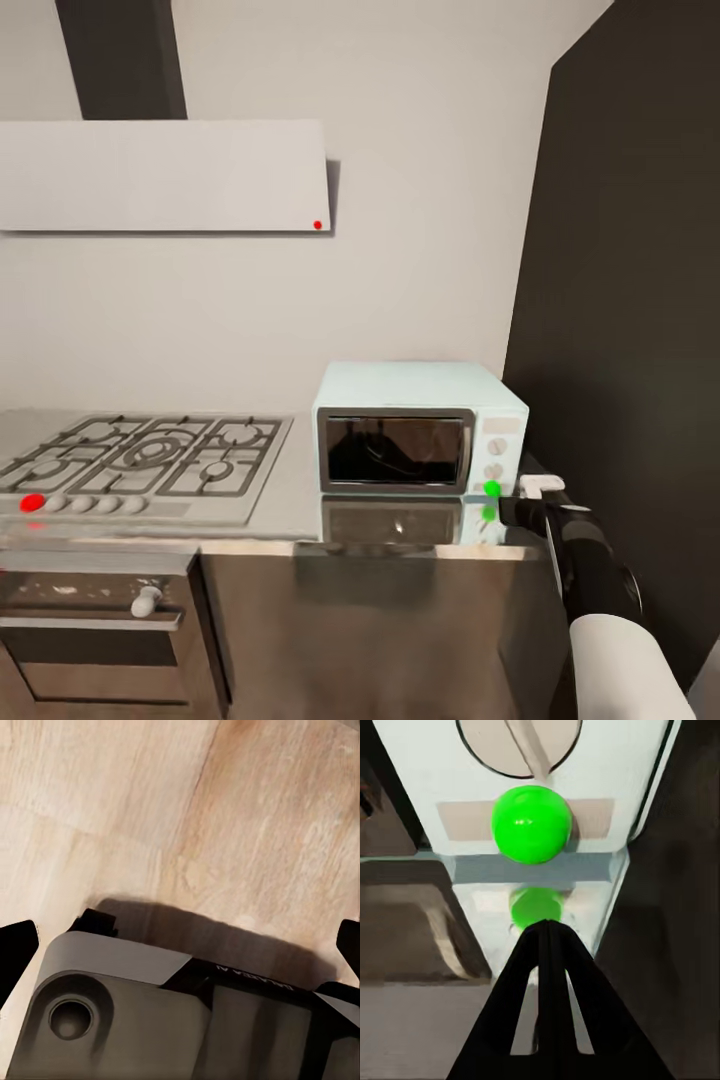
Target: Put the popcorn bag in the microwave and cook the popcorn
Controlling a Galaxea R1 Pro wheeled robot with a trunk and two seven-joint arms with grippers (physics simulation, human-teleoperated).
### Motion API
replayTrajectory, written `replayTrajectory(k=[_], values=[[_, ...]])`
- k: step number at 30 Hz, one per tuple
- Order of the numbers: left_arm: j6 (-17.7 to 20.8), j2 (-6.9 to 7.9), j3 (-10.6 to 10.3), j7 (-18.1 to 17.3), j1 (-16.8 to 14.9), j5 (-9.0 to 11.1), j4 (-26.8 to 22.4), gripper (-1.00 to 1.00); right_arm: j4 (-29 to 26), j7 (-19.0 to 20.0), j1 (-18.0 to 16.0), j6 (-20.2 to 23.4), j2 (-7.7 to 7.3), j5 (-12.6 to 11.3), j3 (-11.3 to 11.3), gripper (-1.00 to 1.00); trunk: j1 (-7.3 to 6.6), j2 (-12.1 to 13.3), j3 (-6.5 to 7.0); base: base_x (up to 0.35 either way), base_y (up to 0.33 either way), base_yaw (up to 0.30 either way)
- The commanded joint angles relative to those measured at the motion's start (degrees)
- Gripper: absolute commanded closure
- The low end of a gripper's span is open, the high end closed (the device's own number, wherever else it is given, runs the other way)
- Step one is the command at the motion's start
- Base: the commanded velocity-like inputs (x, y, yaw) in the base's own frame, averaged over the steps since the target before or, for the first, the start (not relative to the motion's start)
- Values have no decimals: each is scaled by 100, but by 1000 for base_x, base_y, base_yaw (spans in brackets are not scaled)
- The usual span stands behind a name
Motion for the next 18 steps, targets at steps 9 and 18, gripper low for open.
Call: replayTrajectory(k=[9, 18], values=[[-14, -9, -51, 1, -4, 45, 6, -100, -1987, 94, 328, 1461, 97, 66, 27, 100, -3, -6, -8, -336, 0, 0], [-13, -9, -51, 1, -4, 38, 6, -100, -2361, 182, 889, 1494, 93, 40, 41, 100, -3, -6, -8, -336, 0, 0]])
